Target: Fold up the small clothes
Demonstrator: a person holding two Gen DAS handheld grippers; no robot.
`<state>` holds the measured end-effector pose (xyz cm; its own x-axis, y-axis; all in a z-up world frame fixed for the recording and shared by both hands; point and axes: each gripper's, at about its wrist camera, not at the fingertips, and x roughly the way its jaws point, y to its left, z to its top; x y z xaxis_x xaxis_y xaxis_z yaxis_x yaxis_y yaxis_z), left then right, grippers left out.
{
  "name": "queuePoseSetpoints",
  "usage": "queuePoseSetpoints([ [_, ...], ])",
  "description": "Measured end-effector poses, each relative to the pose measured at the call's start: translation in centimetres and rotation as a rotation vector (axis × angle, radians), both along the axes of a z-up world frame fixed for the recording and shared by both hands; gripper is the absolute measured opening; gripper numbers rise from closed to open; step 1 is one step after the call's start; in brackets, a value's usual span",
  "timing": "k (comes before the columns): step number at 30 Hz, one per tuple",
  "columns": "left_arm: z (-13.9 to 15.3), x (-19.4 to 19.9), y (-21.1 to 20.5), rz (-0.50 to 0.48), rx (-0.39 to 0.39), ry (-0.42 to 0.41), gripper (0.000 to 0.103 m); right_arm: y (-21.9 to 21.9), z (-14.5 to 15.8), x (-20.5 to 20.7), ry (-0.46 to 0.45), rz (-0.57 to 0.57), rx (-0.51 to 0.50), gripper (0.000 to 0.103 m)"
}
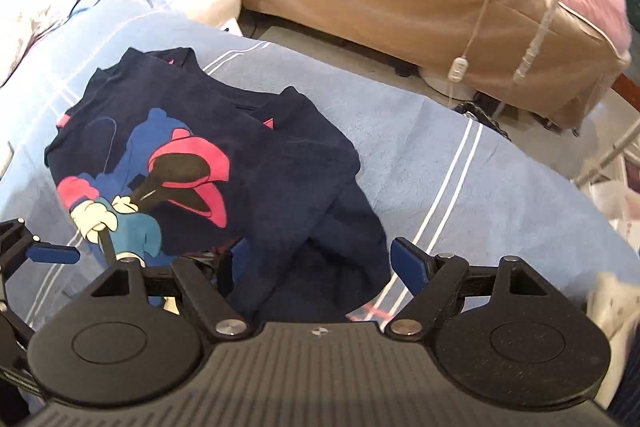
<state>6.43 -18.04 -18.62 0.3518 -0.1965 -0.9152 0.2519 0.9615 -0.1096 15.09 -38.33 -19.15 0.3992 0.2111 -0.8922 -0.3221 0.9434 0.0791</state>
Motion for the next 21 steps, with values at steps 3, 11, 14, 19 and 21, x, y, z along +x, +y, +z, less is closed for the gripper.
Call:
queuePoseSetpoints([
  [3, -0.5, 0.1, -0.8, 0.119, -0.040, 0.072, 0.103, -0.1, -0.6, 0.7, 0.014, 0.021, -0.010, 0.103],
  [11, -1.6, -0.1, -0.1, 0.421, -0.375, 0.156, 0.102, -0.6, -1.3, 1.2, 0.032, 0.063, 0.032, 0.103],
  [14, -3.2, -0.1, 0.0, 0.470, -0.483, 0.212, 0.101, -1.1, -1.4, 1.5, 0.032, 0.076, 0.016, 0.103],
  [19, -5.6, 0.0, -0.1, 0.589, -0.581, 0.290, 0.093, -2.2, -1.8, 2.6, 0.045, 0.058, 0.031, 0.103],
  [21, -5.7, 0.2, -0.6, 0.592, -0.576, 0.279, 0.091, -2.6, -2.0, 3.0, 0.043, 0.047, 0.034, 0.103],
])
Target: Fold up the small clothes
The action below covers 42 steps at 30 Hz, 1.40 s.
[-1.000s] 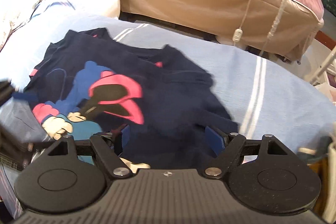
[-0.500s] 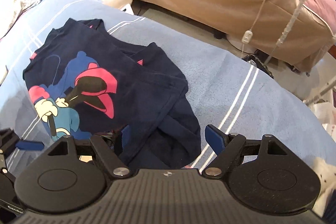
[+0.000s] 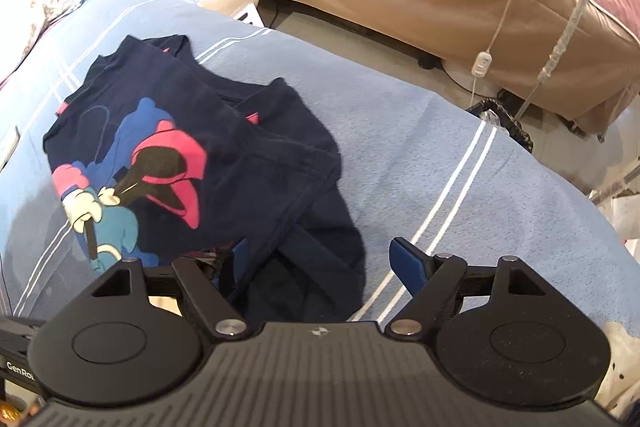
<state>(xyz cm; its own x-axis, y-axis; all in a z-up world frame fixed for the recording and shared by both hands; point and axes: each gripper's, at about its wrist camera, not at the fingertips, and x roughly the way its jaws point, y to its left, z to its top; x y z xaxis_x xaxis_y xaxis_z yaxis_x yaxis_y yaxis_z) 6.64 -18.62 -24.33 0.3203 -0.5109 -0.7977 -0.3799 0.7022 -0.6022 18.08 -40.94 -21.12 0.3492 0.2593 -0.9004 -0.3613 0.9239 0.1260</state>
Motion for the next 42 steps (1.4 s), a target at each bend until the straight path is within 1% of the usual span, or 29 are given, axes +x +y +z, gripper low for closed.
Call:
queuePoseSetpoints([
  [1, 0.1, 0.0, -0.3, -0.012, 0.017, -0.015, 0.087, -0.1, -0.1, 0.2, 0.000, -0.002, 0.003, 0.103],
  [2, 0.1, 0.2, -0.5, -0.015, 0.020, -0.023, 0.081, -0.1, -0.2, 0.3, 0.000, -0.002, 0.003, 0.103],
  [3, 0.1, 0.2, -0.5, -0.006, 0.016, -0.022, 0.077, -0.1, -0.2, 0.4, -0.001, 0.002, 0.003, 0.103],
  [4, 0.1, 0.1, -0.3, 0.011, 0.003, -0.020, 0.070, 0.0, -0.2, 0.4, 0.000, 0.008, 0.006, 0.103],
  [5, -0.1, 0.2, -0.3, 0.029, -0.012, -0.016, 0.066, 0.1, -0.3, 0.5, 0.002, 0.012, 0.011, 0.103],
  [7, -0.4, 0.3, -0.1, 0.052, -0.021, 0.002, 0.062, 0.2, -0.4, 0.7, 0.007, 0.020, 0.018, 0.103],
  [10, -0.5, 0.3, -0.1, 0.075, -0.034, 0.017, 0.058, 0.2, -0.8, 1.0, 0.022, 0.027, 0.020, 0.103],
  [13, -0.6, 0.0, -0.4, 0.061, -0.031, 0.020, 0.051, -0.1, -1.0, 1.6, 0.035, 0.004, 0.050, 0.103],
  [16, -0.7, -0.1, -0.7, 0.056, -0.046, 0.030, 0.049, 0.1, -1.3, 1.9, 0.063, 0.017, 0.098, 0.103],
  [18, -0.8, 0.1, -0.9, 0.045, -0.037, 0.026, 0.049, 0.6, -1.8, 2.1, 0.087, 0.033, 0.087, 0.103],
  [21, -1.0, 0.5, -1.2, 0.037, -0.032, 0.023, 0.049, 0.3, -2.7, 2.7, 0.109, 0.013, 0.101, 0.103],
  [22, -1.0, 0.5, -1.4, 0.025, -0.023, 0.019, 0.043, 0.2, -3.2, 2.9, 0.125, 0.004, 0.092, 0.103],
  [23, -1.0, 0.7, -1.5, 0.003, -0.004, 0.013, 0.033, 0.2, -4.0, 3.0, 0.154, -0.004, 0.091, 0.103],
  [24, -1.0, 0.8, -1.7, -0.014, 0.014, 0.009, 0.028, 0.1, -4.7, 3.1, 0.173, -0.009, 0.092, 0.103],
  [25, -1.1, 0.9, -1.7, -0.019, 0.018, 0.009, 0.023, 0.0, -5.0, 3.1, 0.173, -0.012, 0.101, 0.103],
  [26, -1.2, 1.1, -1.8, -0.019, 0.011, 0.009, 0.015, -0.2, -5.1, 3.1, 0.172, -0.021, 0.118, 0.103],
  [27, -1.3, 1.2, -1.9, -0.022, 0.006, 0.009, 0.013, -0.2, -5.2, 3.0, 0.171, -0.027, 0.131, 0.103],
  [29, -1.4, 1.2, -1.9, -0.018, 0.003, 0.010, 0.010, -0.2, -5.3, 2.9, 0.171, -0.025, 0.126, 0.103],
  [30, -1.4, 1.3, -2.0, -0.014, -0.002, 0.010, 0.010, -0.2, -5.2, 2.9, 0.169, -0.024, 0.122, 0.101],
  [31, -1.4, 1.2, -2.1, -0.014, -0.007, 0.008, 0.009, -0.3, -5.0, 2.9, 0.174, -0.027, 0.142, 0.087],
  [32, -1.4, 1.2, -2.2, -0.013, -0.011, 0.006, 0.009, -0.6, -5.0, 3.0, 0.188, -0.033, 0.173, 0.049],
  [33, -1.5, 1.1, -2.1, -0.011, -0.018, 0.005, 0.008, -0.7, -5.0, 3.0, 0.209, -0.039, 0.205, 0.027],
  [37, -1.6, 0.8, -1.6, -0.006, -0.041, 0.016, 0.007, -0.7, -5.1, 3.0, 0.223, -0.069, 0.222, 0.025],
  [40, -0.8, 1.1, -2.0, -0.071, 0.014, -0.006, 0.007, -0.1, -4.6, 2.9, 0.214, -0.060, 0.204, 0.023],
  [42, -0.5, 1.3, -2.2, -0.097, 0.033, -0.015, 0.007, 0.2, -4.1, 2.8, 0.210, -0.056, 0.194, 0.022],
])
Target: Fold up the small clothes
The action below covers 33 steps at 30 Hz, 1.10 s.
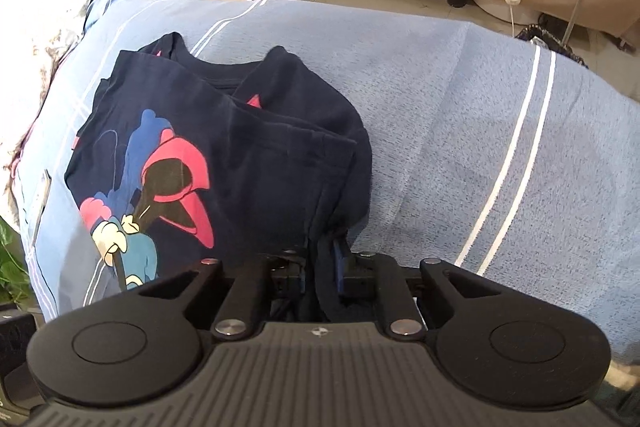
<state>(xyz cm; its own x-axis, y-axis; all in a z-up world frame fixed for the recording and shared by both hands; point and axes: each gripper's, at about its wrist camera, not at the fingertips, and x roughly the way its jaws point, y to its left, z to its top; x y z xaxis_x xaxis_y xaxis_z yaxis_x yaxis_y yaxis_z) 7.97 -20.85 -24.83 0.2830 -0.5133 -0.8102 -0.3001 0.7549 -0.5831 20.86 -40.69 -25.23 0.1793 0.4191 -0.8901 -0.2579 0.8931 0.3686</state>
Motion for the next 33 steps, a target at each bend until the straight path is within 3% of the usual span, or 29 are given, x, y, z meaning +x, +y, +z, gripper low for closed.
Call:
queuePoseSetpoints([
  [7, 0.5, 0.1, 0.9, 0.004, -0.020, 0.004, 0.006, 0.7, 1.8, -0.3, -0.005, -0.021, 0.002, 0.022],
  [14, 1.6, -0.2, 5.0, 0.080, -0.098, 0.013, 0.006, 3.2, 5.0, 0.0, -0.005, -0.032, 0.042, 0.021],
  [23, 3.7, -0.3, 16.0, 0.277, -0.167, -0.004, 0.006, 13.0, 8.6, 3.3, -0.013, 0.011, 0.125, 0.021],
  [29, 4.1, -0.4, 25.4, 0.412, -0.142, -0.019, 0.007, 21.8, 7.4, 6.8, 0.025, 0.028, 0.145, 0.021],
  [33, 3.5, 0.0, 30.2, 0.443, -0.109, -0.017, 0.007, 25.9, 6.0, 8.0, 0.049, 0.018, 0.132, 0.021],
])
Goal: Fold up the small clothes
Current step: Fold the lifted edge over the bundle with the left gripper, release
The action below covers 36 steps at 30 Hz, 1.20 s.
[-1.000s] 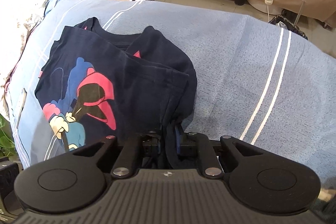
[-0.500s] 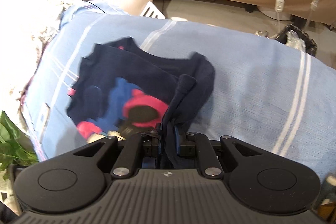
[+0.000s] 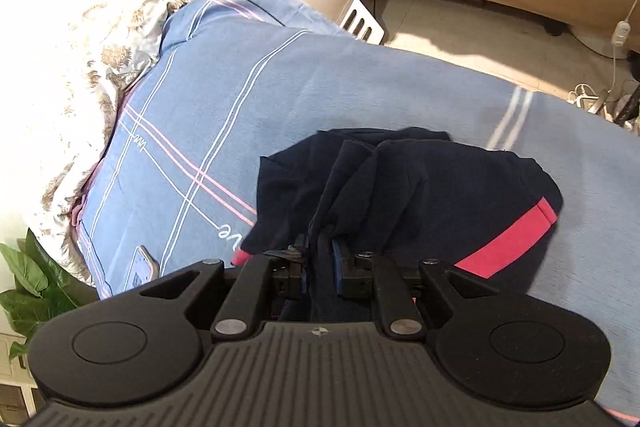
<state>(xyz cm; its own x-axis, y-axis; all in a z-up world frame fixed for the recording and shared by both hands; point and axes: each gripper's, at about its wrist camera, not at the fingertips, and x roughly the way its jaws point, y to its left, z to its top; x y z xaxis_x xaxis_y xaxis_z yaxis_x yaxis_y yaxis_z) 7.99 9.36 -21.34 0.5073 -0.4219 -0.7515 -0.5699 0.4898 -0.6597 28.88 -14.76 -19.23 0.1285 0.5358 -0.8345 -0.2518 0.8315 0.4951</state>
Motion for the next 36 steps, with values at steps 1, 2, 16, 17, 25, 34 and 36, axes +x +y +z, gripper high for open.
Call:
queuePoseSetpoints([
  [1, -0.2, 0.1, 1.1, 0.006, 0.007, 0.002, 0.007, 0.8, -0.2, 0.2, 0.007, 0.000, 0.000, 0.021],
  [2, -0.2, 0.3, 1.7, 0.012, 0.020, 0.002, 0.007, 1.8, -0.3, 0.3, 0.012, 0.003, -0.002, 0.021],
  [16, -0.8, 0.4, 8.3, -0.054, 0.199, 0.038, 0.059, 6.1, -2.1, 1.4, -0.058, -0.056, -0.010, 0.047],
  [17, -0.4, 0.3, 8.7, -0.068, 0.219, 0.026, 0.059, 5.8, -1.7, 1.3, -0.069, -0.075, 0.028, 0.049],
  [25, 5.4, 0.8, 6.3, -0.416, 0.511, -0.231, 0.061, 4.1, 2.4, -1.4, -0.287, 0.016, -0.060, 0.063],
  [34, 6.7, 4.1, -2.8, -1.034, 0.741, -0.474, 0.053, -0.7, 0.2, -8.5, -0.264, 0.143, -0.130, 0.044],
  [36, 5.2, 5.3, -3.0, -1.092, 0.782, -0.430, 0.053, -0.8, -0.4, -9.6, -0.266, 0.169, -0.128, 0.044],
])
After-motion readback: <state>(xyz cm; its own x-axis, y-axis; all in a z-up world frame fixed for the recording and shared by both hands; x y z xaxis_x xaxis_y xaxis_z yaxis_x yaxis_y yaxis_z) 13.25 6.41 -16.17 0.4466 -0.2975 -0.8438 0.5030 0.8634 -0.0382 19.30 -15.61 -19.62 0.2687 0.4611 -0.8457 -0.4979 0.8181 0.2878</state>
